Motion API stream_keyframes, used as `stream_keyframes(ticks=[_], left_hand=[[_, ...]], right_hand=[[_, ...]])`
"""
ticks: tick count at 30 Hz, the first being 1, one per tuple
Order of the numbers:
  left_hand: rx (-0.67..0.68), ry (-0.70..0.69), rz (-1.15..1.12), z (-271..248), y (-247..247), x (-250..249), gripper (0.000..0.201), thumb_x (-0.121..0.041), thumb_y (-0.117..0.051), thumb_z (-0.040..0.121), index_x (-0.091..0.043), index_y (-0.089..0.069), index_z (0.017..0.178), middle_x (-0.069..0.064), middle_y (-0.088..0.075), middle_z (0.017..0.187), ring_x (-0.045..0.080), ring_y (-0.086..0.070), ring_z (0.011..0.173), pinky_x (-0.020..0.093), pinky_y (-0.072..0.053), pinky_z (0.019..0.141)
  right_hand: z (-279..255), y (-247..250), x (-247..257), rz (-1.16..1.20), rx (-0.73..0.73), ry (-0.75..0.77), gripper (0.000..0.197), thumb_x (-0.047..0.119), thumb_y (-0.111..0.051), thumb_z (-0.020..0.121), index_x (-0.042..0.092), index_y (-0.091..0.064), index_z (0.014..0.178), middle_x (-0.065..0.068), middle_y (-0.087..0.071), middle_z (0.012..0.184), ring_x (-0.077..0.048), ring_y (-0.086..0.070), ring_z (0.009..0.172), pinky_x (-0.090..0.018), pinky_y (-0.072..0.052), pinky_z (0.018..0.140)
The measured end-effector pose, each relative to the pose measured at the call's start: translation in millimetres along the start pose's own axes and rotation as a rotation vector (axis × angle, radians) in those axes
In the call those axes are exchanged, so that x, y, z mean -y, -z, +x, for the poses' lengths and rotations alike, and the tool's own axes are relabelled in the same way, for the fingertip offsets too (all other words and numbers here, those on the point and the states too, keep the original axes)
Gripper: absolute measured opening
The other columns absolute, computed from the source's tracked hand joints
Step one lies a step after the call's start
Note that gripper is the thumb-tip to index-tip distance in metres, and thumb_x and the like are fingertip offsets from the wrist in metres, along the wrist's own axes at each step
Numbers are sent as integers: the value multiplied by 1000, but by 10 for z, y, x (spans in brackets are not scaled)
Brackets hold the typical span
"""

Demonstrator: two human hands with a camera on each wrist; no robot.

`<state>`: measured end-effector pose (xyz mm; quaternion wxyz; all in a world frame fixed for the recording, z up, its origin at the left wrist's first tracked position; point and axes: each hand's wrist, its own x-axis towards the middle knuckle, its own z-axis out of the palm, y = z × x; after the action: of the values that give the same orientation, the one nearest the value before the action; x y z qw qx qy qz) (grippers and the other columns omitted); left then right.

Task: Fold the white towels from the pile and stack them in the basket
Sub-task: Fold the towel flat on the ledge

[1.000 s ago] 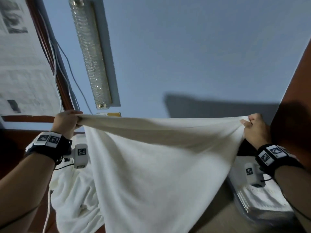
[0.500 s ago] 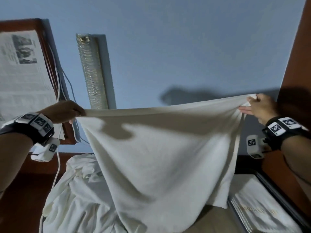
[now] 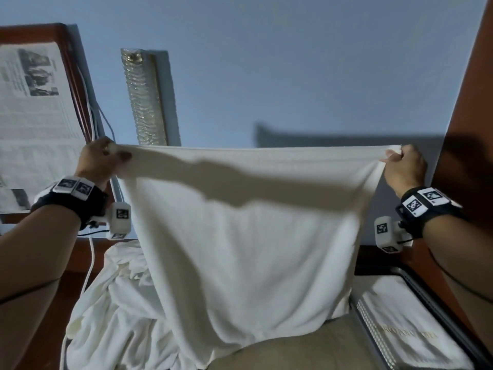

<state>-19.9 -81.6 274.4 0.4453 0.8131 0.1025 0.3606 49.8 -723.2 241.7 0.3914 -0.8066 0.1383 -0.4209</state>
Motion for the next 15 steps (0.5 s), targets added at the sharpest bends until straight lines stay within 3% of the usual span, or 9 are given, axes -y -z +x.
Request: stream_keyframes(ticks=[2,5,8,9,11,13,15], left_hand=[[-64,-8,-72,63,0,-75,20,-12,-73,89,-12,-64,107,14,-65,101,28,-62,88,48,-57,78],[-95,-38,-61,132,78,-115,31,-15,-71,91,-29,-66,118,11,-65,102,27,-62,86,43,-56,73],[-64,-37,82,151,104,-68,31,-22,-69,92,-28,-71,122,14,-71,110,34,-67,98,48,-58,89],[-43,-34,143,159,101,-28,28,-23,-68,93,-22,-73,121,17,-72,111,37,-67,103,50,-57,93],[-15,2,174,165,80,72,29,-28,-67,95,-13,-75,118,20,-72,112,40,-67,106,53,-56,96],[-17,64,127,190,66,178,35,-38,-64,91,-16,-75,115,20,-71,113,41,-66,106,56,-56,97],[-54,82,59,368,22,396,41,-50,-58,85,-24,-74,112,18,-71,115,41,-66,109,59,-56,97]], right_hand=[[9,42,69,20,-29,19,29,18,-52,104,-7,-60,117,-31,-63,124,-47,-57,119,-44,-43,99],[15,115,177,37,-66,52,29,20,-54,104,-6,-61,116,-28,-64,124,-44,-59,119,-39,-45,97],[24,194,229,54,-39,67,18,12,-61,100,-1,-63,113,-21,-69,121,-35,-66,113,-19,-48,76],[23,209,220,39,-32,78,15,12,-62,99,3,-63,110,-19,-71,117,-34,-67,109,-21,-46,73],[-8,236,190,-5,-31,97,17,22,-57,102,6,-61,108,-23,-70,115,-40,-65,107,-36,-48,83],[-61,252,174,-19,-43,91,25,27,-50,106,6,-58,116,-26,-66,120,-45,-60,112,-44,-46,94],[-127,267,190,40,-59,67,30,27,-47,107,5,-54,126,-26,-64,127,-44,-58,118,-42,-43,98]])
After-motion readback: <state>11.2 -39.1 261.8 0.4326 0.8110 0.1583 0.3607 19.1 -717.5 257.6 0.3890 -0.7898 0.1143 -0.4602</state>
